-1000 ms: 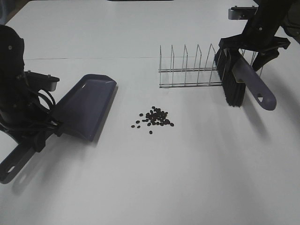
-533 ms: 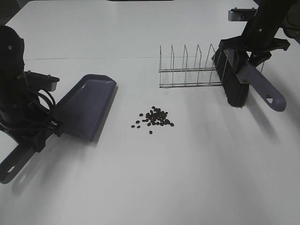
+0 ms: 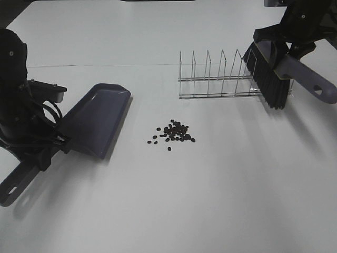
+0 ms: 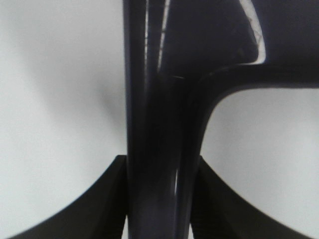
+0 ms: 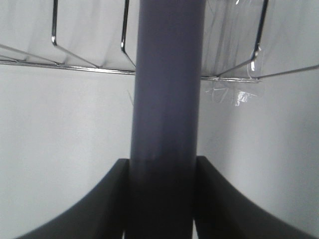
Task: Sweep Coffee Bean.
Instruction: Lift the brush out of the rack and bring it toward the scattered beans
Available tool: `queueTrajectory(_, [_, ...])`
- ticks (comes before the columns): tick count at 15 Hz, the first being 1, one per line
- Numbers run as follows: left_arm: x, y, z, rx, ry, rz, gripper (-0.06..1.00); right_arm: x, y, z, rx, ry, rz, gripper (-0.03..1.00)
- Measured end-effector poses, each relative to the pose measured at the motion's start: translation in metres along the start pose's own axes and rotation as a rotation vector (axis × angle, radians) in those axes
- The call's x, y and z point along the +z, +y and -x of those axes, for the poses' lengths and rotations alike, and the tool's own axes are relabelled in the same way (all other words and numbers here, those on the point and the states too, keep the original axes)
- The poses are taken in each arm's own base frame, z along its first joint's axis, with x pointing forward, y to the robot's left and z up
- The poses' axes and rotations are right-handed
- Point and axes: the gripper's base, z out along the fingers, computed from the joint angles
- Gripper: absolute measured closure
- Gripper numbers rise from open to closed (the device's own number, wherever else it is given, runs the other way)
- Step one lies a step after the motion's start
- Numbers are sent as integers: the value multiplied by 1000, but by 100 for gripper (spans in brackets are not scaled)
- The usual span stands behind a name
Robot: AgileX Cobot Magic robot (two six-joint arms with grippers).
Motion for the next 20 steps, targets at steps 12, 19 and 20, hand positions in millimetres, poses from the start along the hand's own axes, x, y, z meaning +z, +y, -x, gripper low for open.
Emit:
queueTrajectory(12, [0, 0, 0, 0, 3, 0, 62, -87, 38, -53, -78, -170, -74, 66])
queueTrajectory(19, [0, 3, -1, 27, 7, 34, 62, -79, 34, -125, -45, -180, -77, 66])
queueTrajectory(20, [0, 5, -1, 32, 8, 54, 62, -72, 33, -135, -41, -170, -75, 66])
